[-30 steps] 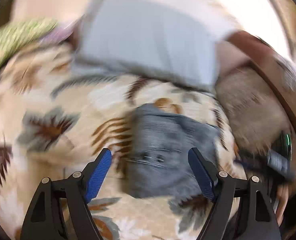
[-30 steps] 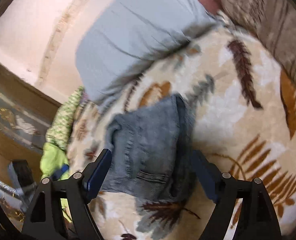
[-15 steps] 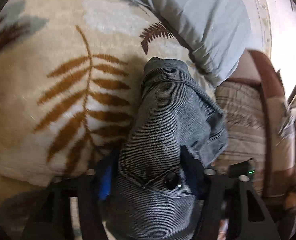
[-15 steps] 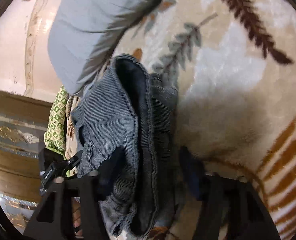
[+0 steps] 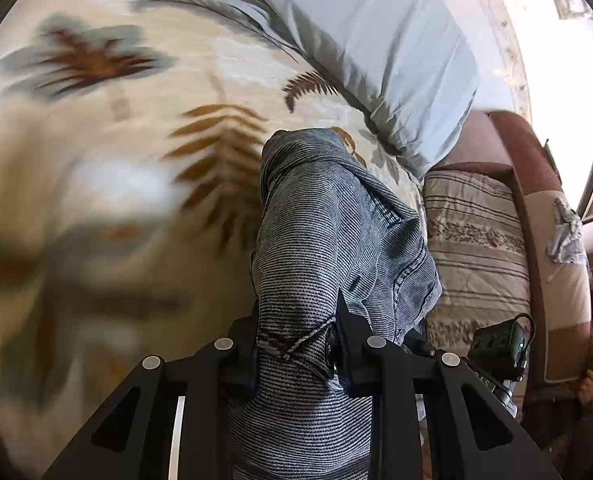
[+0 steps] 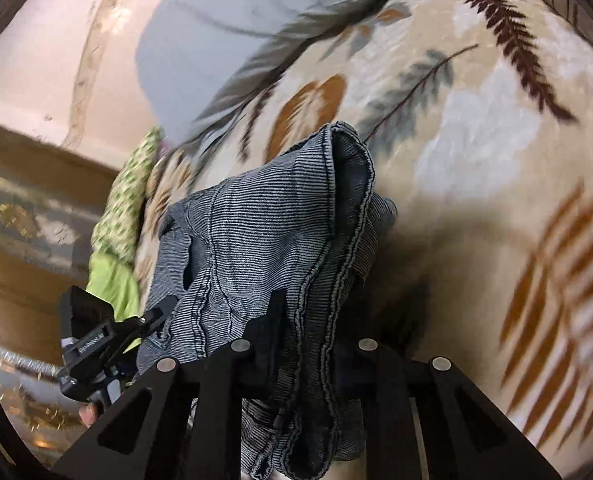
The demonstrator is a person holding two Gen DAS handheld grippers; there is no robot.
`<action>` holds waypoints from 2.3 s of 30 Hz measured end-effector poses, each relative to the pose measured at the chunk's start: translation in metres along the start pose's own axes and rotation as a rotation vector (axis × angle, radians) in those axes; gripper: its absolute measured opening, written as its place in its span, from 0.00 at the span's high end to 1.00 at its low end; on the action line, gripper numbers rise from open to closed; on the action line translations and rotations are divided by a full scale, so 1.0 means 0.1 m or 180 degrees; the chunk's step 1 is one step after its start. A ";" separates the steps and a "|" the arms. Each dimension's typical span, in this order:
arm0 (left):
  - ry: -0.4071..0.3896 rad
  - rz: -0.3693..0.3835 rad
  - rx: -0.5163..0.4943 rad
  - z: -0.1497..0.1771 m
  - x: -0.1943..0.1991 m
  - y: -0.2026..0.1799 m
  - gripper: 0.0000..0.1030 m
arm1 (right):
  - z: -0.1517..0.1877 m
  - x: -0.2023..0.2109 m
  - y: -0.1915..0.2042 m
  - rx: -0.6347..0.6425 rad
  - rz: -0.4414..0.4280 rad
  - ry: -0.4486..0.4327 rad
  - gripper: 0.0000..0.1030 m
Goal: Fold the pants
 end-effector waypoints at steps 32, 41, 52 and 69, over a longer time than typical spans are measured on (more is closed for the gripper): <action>-0.0415 -0.0727 -0.0294 -0.04 0.09 0.30 0.48 | -0.06 -0.68 0.12 0.0310 -0.0014 0.0269 0.71; -0.0527 -0.1044 -0.0647 0.43 0.52 0.02 0.35 | 0.41 0.33 0.35 0.0275 -0.0069 -0.0231 0.34; -0.0422 -0.1014 -0.0658 0.68 0.68 0.06 0.63 | 0.64 -0.22 0.07 0.0055 0.0289 0.0205 0.80; -0.0146 -0.0721 -0.0115 0.90 1.03 0.43 0.42 | 0.75 0.37 0.38 0.0399 0.0177 -0.0198 0.34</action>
Point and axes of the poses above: each gripper's, at about its wrist camera, not at the fingertips, and x roughly against the way its jaws point, y to its left, z to its underside, the point moved 1 cm from there along -x, roughly the way its jaws point, and after that the axes turned 1 degree about y, right-handed, at the moved point
